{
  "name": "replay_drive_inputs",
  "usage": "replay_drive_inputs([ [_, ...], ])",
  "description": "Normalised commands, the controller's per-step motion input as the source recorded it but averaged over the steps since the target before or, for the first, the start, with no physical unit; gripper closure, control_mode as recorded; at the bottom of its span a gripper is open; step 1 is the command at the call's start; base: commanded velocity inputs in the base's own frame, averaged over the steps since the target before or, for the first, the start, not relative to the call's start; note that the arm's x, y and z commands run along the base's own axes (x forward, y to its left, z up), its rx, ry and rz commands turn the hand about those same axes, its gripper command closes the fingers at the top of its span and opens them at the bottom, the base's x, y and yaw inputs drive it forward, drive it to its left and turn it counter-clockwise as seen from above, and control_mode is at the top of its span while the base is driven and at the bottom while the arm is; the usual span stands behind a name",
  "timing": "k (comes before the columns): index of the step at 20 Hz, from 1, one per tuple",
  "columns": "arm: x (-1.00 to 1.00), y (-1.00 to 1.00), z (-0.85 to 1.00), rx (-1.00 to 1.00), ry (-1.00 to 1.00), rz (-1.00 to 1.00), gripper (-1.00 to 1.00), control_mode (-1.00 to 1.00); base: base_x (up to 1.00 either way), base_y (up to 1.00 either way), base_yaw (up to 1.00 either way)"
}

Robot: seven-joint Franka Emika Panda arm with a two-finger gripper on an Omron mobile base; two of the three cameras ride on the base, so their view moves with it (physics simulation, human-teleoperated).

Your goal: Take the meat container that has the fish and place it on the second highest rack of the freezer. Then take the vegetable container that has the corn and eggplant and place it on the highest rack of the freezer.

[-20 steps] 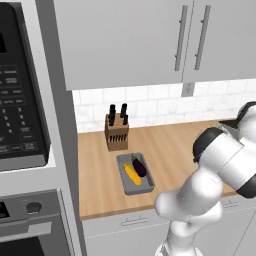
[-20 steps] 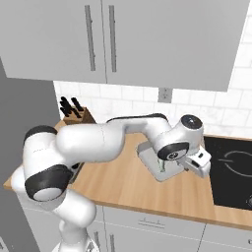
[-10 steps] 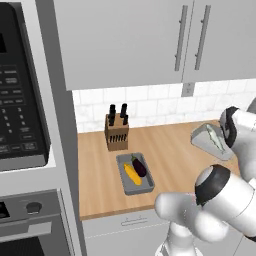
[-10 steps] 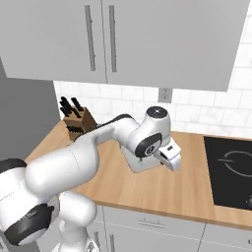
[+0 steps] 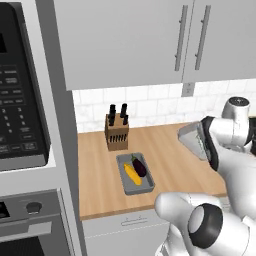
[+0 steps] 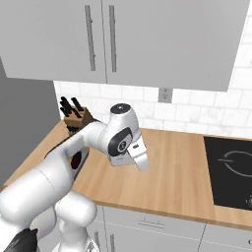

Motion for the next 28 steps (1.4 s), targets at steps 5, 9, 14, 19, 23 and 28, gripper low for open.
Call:
replay_drive_inputs([
  [5, -0.11, 0.08, -0.07, 0.17, 0.00, -0.04, 1.00, -1.00, 0.00, 0.00, 0.00],
  [9, -0.04, 0.18, -0.05, 0.22, -0.03, 0.00, 1.00, -1.00, 0.00, 0.00, 0.00],
  [14, 0.00, 0.54, -0.15, 0.14, -0.10, 0.00, 1.00, -1.00, 0.00, 0.00, 0.00],
  [19, -0.29, 0.67, 0.27, 0.03, -0.07, 0.00, 1.00, -1.00, 0.00, 0.00, 0.00],
  [23, -0.52, 0.13, 0.82, 0.00, 0.00, 0.10, 1.00, -1.00, 0.00, 0.00, 0.00],
  [28, -0.70, 0.00, 0.73, -0.05, 0.01, 0.23, 1.00, -1.00, 0.00, 0.00, 0.00],
])
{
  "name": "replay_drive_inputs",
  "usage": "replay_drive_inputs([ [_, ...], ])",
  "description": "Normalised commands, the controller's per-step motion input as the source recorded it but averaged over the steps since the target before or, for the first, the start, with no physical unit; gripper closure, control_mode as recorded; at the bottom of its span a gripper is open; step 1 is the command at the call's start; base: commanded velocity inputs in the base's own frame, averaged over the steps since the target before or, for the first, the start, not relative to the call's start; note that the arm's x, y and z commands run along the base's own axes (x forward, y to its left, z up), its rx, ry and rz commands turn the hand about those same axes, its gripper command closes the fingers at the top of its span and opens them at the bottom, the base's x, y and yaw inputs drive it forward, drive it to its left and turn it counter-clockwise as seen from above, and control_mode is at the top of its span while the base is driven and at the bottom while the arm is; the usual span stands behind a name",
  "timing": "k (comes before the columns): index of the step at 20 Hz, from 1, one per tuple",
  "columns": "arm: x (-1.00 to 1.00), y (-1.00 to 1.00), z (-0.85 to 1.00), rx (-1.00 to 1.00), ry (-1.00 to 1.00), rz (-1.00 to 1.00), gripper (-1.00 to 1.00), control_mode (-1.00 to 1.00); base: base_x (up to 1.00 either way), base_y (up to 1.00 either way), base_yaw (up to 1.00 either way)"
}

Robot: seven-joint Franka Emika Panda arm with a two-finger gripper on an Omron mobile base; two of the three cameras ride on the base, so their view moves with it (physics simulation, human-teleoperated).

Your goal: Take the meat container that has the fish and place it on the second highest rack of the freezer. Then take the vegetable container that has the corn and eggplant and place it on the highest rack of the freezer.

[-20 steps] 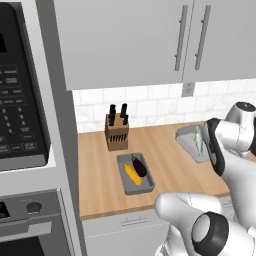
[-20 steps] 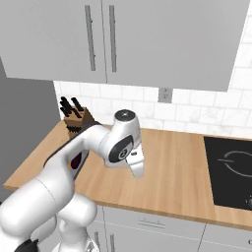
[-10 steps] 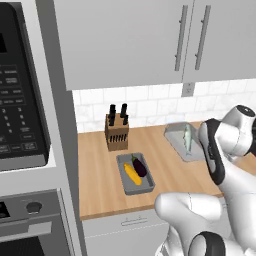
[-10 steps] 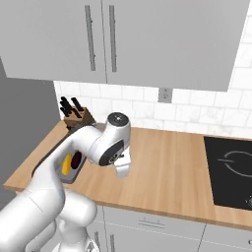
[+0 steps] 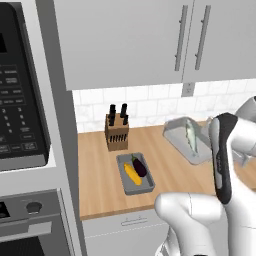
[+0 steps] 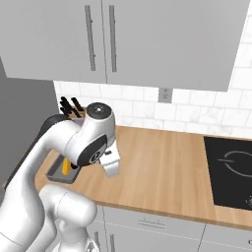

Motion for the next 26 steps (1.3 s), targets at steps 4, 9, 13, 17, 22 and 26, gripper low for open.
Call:
replay_drive_inputs([
  [4, -0.72, 0.00, 0.05, -0.07, 0.00, 0.23, 1.00, -1.00, 0.00, 0.00, 0.00],
  [9, -0.10, 0.29, -0.38, -0.17, 0.02, 0.17, 1.00, -1.00, 0.00, 0.00, 0.00],
  [13, 0.02, 0.31, -0.18, -0.12, 0.00, 0.05, 1.00, -1.00, 0.00, 0.00, 0.00],
  [17, 0.00, 0.00, 0.00, 0.00, -0.03, 0.00, 1.00, -1.00, 0.00, 0.00, 0.00],
  [22, -0.10, 0.02, 0.21, 0.00, -0.04, 0.00, 1.00, -1.00, 0.00, 0.00, 0.00],
  [26, -0.07, 0.20, 0.37, 0.00, -0.11, 0.00, 1.00, -1.00, 0.00, 0.00, 0.00],
])
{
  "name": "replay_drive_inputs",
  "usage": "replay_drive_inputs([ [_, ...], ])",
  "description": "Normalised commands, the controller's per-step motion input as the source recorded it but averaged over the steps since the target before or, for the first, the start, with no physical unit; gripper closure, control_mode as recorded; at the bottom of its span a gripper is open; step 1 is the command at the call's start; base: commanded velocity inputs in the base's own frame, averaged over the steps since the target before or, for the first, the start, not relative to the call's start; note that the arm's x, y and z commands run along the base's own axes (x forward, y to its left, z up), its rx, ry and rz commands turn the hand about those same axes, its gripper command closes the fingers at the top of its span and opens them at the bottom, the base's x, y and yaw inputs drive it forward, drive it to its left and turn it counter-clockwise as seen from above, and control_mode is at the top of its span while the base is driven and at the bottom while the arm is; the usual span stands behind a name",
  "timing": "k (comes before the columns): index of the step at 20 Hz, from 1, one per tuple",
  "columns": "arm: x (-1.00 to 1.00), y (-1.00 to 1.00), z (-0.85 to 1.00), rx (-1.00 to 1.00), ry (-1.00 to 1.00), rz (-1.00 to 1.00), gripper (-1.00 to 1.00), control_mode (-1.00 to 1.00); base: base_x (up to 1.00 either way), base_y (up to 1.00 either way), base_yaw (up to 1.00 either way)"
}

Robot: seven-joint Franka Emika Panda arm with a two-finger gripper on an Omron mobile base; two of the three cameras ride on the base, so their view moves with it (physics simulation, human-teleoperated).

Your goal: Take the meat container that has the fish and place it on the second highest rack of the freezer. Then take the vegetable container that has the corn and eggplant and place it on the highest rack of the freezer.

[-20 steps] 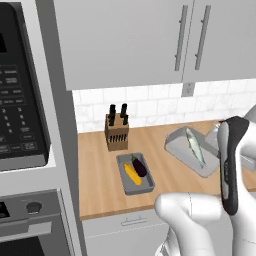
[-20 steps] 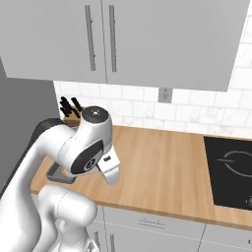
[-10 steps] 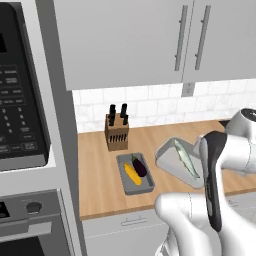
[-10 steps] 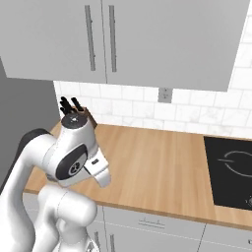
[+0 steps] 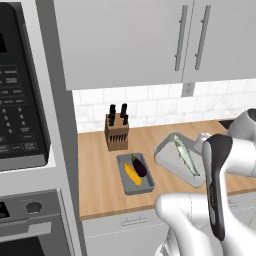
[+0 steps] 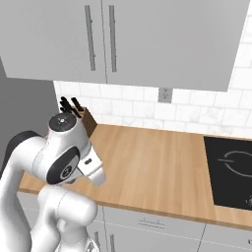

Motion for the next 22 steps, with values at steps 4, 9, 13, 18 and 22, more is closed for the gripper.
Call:
replay_drive_inputs([
  [4, -0.03, 0.04, 0.28, 0.00, -0.12, 0.00, 1.00, -1.00, 0.00, 0.00, 0.00],
  [9, -0.22, 0.00, 0.18, 0.00, -0.04, 0.00, 1.00, -1.00, 0.00, 0.00, 0.00],
  [13, -0.04, 0.00, 0.02, 0.00, -0.02, 0.00, 1.00, -1.00, 0.00, 0.00, 0.00],
  [18, 0.00, 0.00, 0.00, 0.00, 0.00, 0.00, 1.00, -1.00, 0.00, 0.00, 0.00],
  [22, 0.00, -0.04, 0.00, 0.01, 0.00, 0.00, 1.00, 1.00, -0.14, -0.03, 0.00],
])
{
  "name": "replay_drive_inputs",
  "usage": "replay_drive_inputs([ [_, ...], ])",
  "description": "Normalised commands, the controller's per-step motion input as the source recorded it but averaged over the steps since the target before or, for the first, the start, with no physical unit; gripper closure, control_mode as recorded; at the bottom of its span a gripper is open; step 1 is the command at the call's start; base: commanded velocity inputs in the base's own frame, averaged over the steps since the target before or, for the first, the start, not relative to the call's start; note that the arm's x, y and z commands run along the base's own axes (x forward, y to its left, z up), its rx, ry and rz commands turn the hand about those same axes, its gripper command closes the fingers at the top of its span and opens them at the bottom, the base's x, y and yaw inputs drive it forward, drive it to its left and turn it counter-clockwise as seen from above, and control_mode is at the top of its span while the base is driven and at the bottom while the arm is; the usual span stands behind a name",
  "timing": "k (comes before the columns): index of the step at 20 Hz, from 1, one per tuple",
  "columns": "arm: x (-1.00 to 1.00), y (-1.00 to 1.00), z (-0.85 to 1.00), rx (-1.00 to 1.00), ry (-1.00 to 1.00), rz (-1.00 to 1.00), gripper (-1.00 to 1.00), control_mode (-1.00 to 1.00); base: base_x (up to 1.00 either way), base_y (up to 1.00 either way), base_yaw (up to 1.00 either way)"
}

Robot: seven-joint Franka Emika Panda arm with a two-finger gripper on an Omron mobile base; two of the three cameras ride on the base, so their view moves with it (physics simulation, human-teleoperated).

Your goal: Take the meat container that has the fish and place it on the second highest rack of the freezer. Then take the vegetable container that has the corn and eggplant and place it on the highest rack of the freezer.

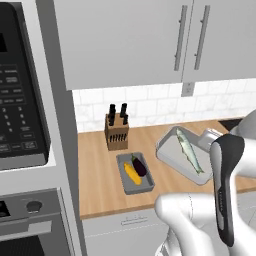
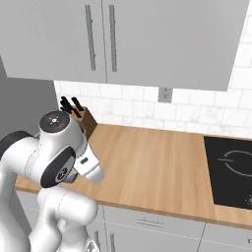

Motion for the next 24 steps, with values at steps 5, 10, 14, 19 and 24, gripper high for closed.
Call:
replay_drive_inputs([
  [5, 0.00, 0.00, 0.00, 0.00, 0.00, 0.00, 1.00, 1.00, -0.95, -0.20, 0.00],
  [10, 0.00, 0.00, 0.00, 0.00, 0.00, 0.00, 1.00, 1.00, -0.93, -0.13, 0.00],
  [14, 0.00, 0.00, 0.00, 0.00, 0.00, 0.00, 1.00, 1.00, -0.29, 0.34, 0.57],
  [19, 0.00, 0.00, 0.00, 0.00, 0.00, 0.00, 1.00, 1.00, 0.00, 0.03, 1.00],
  [24, 0.00, 0.00, 0.00, 0.00, 0.00, 0.00, 1.00, 1.00, 0.02, 0.17, 0.96],
])
